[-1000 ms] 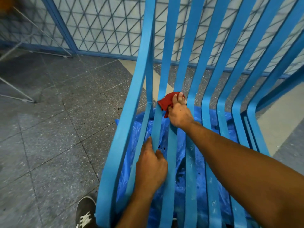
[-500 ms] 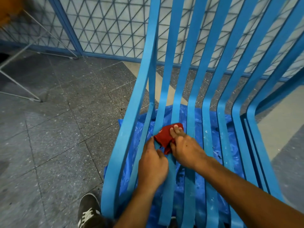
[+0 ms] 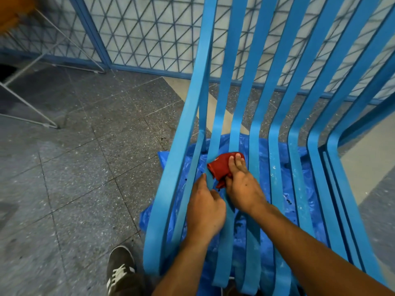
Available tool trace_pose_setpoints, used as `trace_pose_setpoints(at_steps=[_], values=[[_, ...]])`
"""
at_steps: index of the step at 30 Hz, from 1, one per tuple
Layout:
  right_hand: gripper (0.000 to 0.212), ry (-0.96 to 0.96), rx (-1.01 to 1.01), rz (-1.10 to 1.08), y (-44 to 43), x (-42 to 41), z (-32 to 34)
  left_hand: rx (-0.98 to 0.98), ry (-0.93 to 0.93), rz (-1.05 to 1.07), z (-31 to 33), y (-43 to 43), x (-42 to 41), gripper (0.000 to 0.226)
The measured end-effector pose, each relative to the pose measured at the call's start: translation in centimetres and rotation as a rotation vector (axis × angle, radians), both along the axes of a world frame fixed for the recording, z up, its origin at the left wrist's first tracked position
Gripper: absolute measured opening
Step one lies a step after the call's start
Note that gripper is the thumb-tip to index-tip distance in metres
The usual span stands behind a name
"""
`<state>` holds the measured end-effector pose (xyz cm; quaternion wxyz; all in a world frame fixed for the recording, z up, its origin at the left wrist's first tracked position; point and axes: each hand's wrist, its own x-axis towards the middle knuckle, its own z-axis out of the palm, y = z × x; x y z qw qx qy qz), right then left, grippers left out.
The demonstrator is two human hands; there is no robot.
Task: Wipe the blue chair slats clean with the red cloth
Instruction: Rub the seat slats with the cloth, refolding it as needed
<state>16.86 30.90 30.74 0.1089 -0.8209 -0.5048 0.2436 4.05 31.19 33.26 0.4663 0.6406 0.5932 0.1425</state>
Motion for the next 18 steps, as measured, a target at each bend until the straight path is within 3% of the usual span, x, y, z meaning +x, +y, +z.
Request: trace_pose_setpoints(at_steps=[9,15,18], values=[[0.060,0.129,-0.016,0.011,-6.5,-2.5,2.1,-0.010,-0.032,0.002,0.4,-0.3,-0.2,0.053],[0.068,0.166,-0.058,0.151,-11.2,-4.5,2.6,0.021,-0.044,0.002,0.2,-0.6,-0.5,0.045],[0.064,0.098,-0.004,0.231,-14.1,-6.0,1.9,0.043,-0.042,0.002,0.4,-0.7,-0.9,0.041]])
